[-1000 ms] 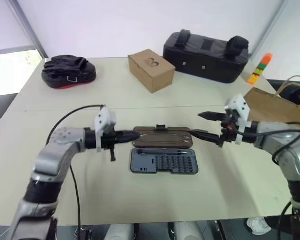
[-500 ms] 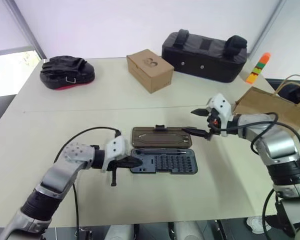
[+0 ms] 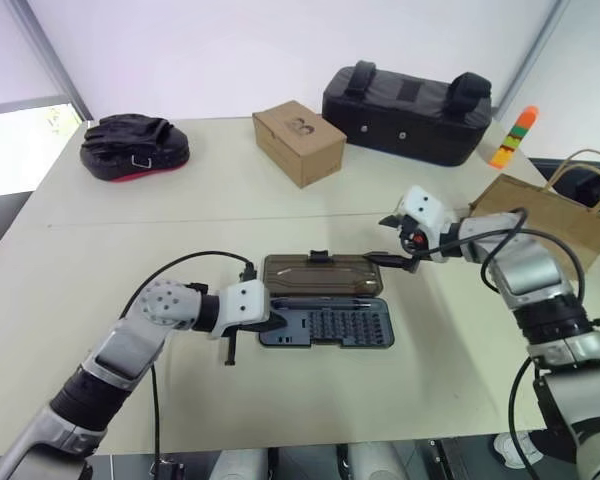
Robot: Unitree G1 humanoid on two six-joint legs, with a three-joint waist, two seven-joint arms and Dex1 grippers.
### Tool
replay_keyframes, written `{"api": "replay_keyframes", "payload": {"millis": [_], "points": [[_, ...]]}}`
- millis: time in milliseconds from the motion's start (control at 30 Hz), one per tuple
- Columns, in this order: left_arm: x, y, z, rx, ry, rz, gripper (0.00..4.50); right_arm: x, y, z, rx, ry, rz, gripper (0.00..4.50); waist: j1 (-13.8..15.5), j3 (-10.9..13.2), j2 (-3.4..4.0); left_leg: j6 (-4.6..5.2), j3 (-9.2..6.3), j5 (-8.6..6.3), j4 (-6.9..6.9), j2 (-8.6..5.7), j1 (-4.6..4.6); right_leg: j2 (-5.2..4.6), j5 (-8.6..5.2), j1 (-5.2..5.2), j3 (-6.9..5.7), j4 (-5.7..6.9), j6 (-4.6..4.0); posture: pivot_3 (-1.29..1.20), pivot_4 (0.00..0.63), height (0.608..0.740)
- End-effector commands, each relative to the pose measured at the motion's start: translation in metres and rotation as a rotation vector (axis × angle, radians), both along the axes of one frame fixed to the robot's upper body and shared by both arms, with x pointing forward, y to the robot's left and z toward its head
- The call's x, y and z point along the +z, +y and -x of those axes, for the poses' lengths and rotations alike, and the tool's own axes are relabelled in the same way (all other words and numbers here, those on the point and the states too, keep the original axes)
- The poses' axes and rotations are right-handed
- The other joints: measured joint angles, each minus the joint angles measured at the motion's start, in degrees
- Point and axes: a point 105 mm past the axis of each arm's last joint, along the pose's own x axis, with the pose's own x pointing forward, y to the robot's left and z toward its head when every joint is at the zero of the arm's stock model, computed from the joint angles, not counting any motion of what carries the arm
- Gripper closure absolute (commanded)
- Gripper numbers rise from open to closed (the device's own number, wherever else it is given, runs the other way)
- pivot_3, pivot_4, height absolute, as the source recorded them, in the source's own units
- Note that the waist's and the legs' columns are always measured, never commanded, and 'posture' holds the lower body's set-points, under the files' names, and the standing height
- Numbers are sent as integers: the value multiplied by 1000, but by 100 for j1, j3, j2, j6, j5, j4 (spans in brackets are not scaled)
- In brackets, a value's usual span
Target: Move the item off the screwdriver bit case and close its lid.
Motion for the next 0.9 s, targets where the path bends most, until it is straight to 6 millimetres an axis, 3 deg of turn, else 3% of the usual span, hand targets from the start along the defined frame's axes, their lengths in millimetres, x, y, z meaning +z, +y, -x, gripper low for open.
{"api": "replay_keyframes", "payload": {"millis": [33, 333, 433, 667, 900], "points": [[-27, 15, 6, 54, 88, -90, 4480, 4, 3, -5, 24, -21, 19, 0, -1, -1, 1, 0, 0, 0, 0, 0, 0, 0, 0, 0, 0, 0, 0, 0, 150, 740], [-31, 15, 8, 83, 99, -76, 4480, -21, 10, -13, 27, 48, 57, 0, -11, -4, 7, 0, 0, 0, 0, 0, 3, 0, 0, 0, 1, 2, 0, 0, 150, 740], [-31, 14, 8, 89, 95, -69, 4500, -27, 13, -15, 41, 76, 58, 884, -9, -5, 8, -1, 0, 0, 0, 0, 8, 0, 0, 5, 1, 4, 0, 0, 150, 740], [-30, 11, 11, 97, 101, -41, 4500, -44, 11, -10, 98, 130, 111, 4428, -11, -23, 11, -1, -1, 0, 0, -1, 17, 0, 0, 18, 1, 3, 0, 0, 150, 740], [-28, 11, 10, 119, 101, -17, 4500, -45, 10, -12, 126, 103, 132, 4473, -29, -40, 3, 0, -7, -1, -25, 9, 113, 11, -19, 101, -3, -3, -29, 0, 150, 740]]}}
